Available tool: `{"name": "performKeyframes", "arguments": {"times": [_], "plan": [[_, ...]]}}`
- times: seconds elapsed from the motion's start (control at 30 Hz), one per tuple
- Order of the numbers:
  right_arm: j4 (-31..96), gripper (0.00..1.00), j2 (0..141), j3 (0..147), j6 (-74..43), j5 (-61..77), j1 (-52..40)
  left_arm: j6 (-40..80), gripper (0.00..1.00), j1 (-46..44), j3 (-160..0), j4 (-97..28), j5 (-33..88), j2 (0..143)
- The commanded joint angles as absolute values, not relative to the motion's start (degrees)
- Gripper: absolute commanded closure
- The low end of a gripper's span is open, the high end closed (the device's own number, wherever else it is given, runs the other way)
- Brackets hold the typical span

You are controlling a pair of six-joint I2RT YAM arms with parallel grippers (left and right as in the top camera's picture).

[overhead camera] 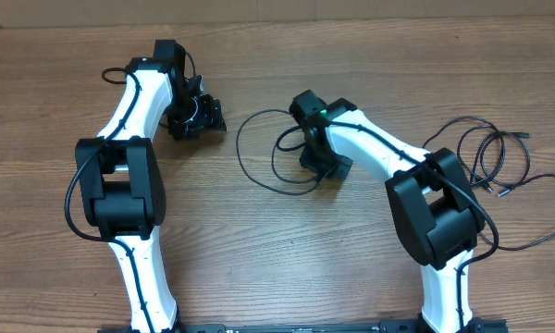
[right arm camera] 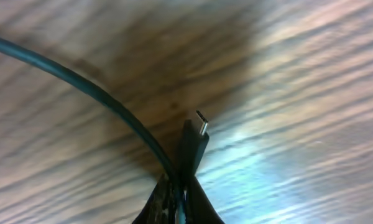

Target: Untangle cables

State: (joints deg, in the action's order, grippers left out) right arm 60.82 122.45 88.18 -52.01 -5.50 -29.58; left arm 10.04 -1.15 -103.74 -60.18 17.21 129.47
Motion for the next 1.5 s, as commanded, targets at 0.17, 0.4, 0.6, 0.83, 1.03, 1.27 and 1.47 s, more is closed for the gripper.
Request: {"name": "performKeyframes", "arguments": {"times": [0.17, 0.4, 0.6, 0.83, 1.03, 1.27, 1.47], "plan": [[63.1, 0.83, 124.3, 88.1, -47.5, -5.9, -28.2, 8.8, 0.29, -1.7, -103.2, -60.2, 18.0, 130.0], [63.4, 0.42, 124.3, 88.1, -47.4, -5.9, -28.3, 8.8, 0.29, -2.0, -103.2, -60.2, 18.0, 130.0], [62.7, 0.34, 124.3, 88.1, -47.5, -6.4, -28.3, 8.8, 0.29, -2.0, -103.2, -60.2, 18.0, 130.0], [61.2, 0.50, 124.3, 88.1, -47.7, -7.7, -27.7, 8.8, 0.29, -2.0, -103.2, -60.2, 18.0, 130.0], [61.6, 0.58, 124.3, 88.1, -47.7, -7.6, -26.6, 8.8, 0.29, -2.0, -103.2, -60.2, 18.0, 130.0], [60.5, 0.96, 124.3, 88.1, -47.4, -7.7, -26.5, 8.8, 0.28, -2.0, -103.2, -60.2, 18.0, 130.0], [58.2, 0.96, 124.3, 88.1, -37.6, -2.8, -26.8, 8.8, 0.28, -2.0, -103.2, -60.2, 18.0, 130.0]]}}
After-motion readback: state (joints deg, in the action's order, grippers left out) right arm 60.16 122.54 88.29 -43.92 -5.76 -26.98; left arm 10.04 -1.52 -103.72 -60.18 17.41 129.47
